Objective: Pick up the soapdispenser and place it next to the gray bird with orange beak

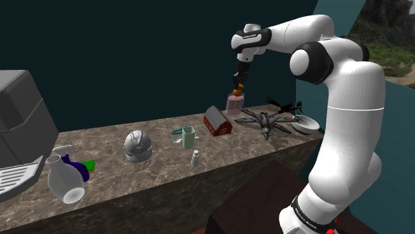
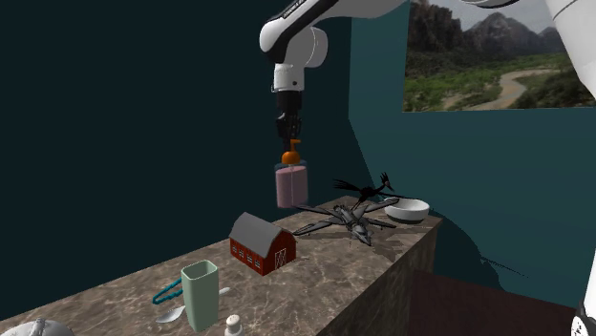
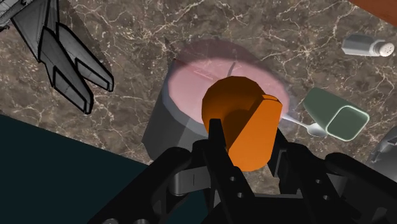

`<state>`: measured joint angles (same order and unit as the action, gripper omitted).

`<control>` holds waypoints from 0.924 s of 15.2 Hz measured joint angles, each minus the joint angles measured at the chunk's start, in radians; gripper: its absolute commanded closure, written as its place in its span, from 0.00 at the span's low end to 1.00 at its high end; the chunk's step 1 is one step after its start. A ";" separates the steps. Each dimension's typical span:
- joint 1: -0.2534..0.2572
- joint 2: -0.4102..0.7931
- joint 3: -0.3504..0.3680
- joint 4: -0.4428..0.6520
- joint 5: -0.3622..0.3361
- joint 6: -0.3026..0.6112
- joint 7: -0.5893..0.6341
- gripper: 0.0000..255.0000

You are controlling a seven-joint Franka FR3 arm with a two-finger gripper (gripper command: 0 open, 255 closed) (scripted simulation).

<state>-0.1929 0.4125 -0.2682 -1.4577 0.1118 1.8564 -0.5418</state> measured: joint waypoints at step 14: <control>-0.021 -0.025 -0.011 0.126 -0.006 -0.151 -0.016 1.00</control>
<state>-0.2139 0.3871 -0.2791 -1.3314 0.1061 1.7051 -0.5583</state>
